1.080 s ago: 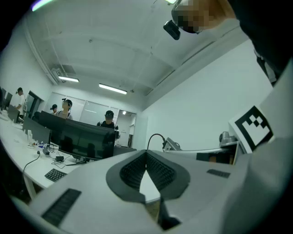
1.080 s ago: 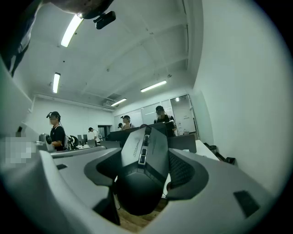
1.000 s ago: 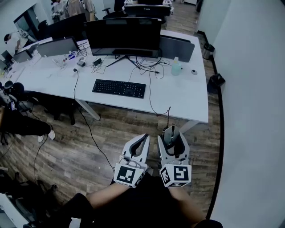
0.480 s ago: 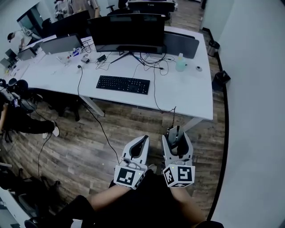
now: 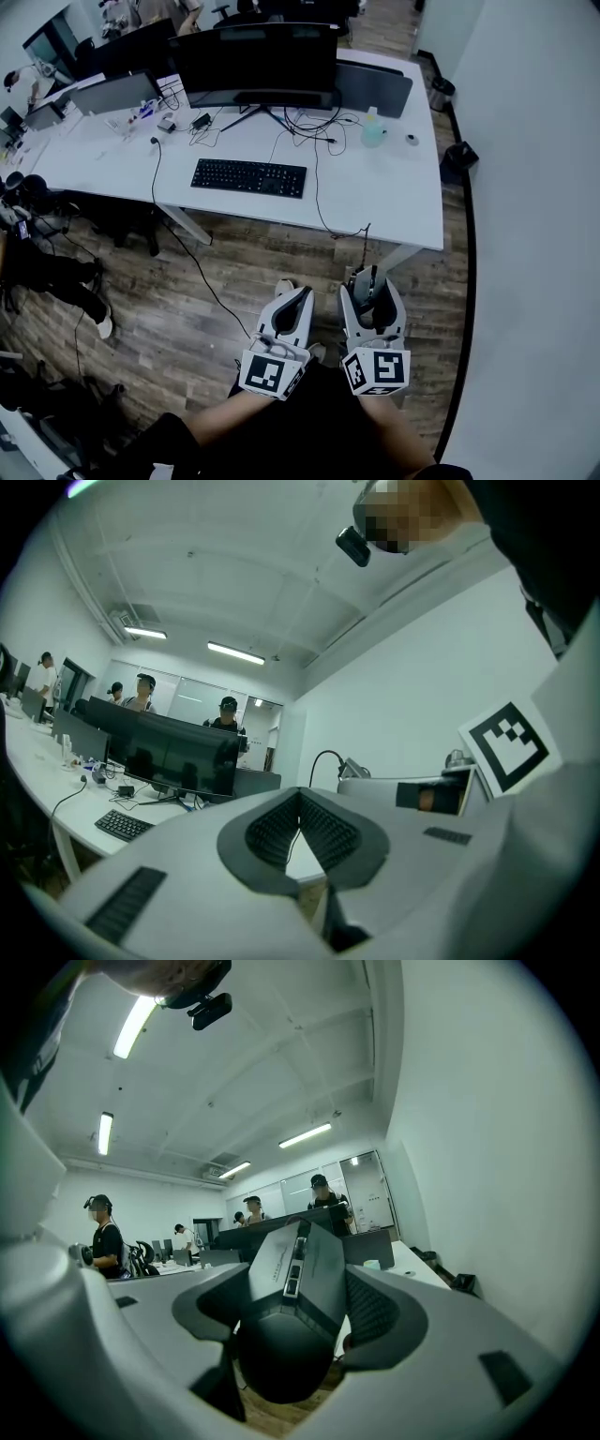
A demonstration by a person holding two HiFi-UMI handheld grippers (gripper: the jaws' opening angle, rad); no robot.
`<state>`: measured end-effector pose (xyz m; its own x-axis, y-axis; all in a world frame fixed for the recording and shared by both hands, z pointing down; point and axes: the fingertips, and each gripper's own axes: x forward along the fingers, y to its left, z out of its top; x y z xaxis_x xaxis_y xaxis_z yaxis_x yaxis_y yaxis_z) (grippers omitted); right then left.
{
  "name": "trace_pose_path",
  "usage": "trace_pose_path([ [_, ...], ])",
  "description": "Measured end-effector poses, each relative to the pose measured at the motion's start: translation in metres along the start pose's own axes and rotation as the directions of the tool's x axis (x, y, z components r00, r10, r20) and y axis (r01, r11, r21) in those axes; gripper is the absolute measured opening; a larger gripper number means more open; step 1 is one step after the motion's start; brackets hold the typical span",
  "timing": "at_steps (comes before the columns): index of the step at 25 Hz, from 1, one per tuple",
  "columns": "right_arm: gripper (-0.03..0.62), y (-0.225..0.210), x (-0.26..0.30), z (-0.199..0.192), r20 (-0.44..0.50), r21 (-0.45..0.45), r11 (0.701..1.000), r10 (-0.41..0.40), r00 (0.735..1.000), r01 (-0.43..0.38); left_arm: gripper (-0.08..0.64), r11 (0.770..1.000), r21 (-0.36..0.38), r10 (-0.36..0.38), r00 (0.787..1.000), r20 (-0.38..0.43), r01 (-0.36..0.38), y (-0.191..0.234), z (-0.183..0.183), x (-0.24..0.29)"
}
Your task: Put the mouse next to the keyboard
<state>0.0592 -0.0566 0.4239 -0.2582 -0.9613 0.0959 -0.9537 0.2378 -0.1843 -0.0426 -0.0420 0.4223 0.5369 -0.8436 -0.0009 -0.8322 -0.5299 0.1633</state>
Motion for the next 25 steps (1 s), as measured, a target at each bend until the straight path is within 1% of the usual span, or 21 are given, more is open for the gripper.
trace_pose_path([
  [3,0.324,-0.001,0.000,-0.001,-0.009,-0.004,1.000,-0.009,1.000,0.009,0.003,1.000,0.011,0.005,1.000,0.001,-0.005,0.001,0.002,-0.002],
  [10,0.324,-0.003,-0.005,-0.009,-0.036,-0.015,1.000,-0.027,0.999,0.026,0.003,1.000,-0.009,-0.001,1.000,-0.017,0.001,-0.001,-0.005,-0.004],
  [16,0.324,-0.009,-0.006,-0.011,-0.045,-0.038,0.998,-0.054,0.998,0.052,0.003,1.000,-0.006,-0.013,1.000,0.013,0.013,-0.003,0.002,0.001],
  [20,0.324,-0.014,-0.010,-0.019,-0.078,-0.032,0.997,-0.072,0.994,0.070,0.003,1.000,-0.024,-0.009,1.000,-0.021,0.008,-0.004,-0.005,0.002],
  [25,0.323,-0.023,-0.009,-0.024,-0.103,-0.042,0.995,-0.097,0.990,0.093,0.003,0.999,-0.034,-0.009,1.000,0.000,0.009,-0.001,-0.009,0.011],
])
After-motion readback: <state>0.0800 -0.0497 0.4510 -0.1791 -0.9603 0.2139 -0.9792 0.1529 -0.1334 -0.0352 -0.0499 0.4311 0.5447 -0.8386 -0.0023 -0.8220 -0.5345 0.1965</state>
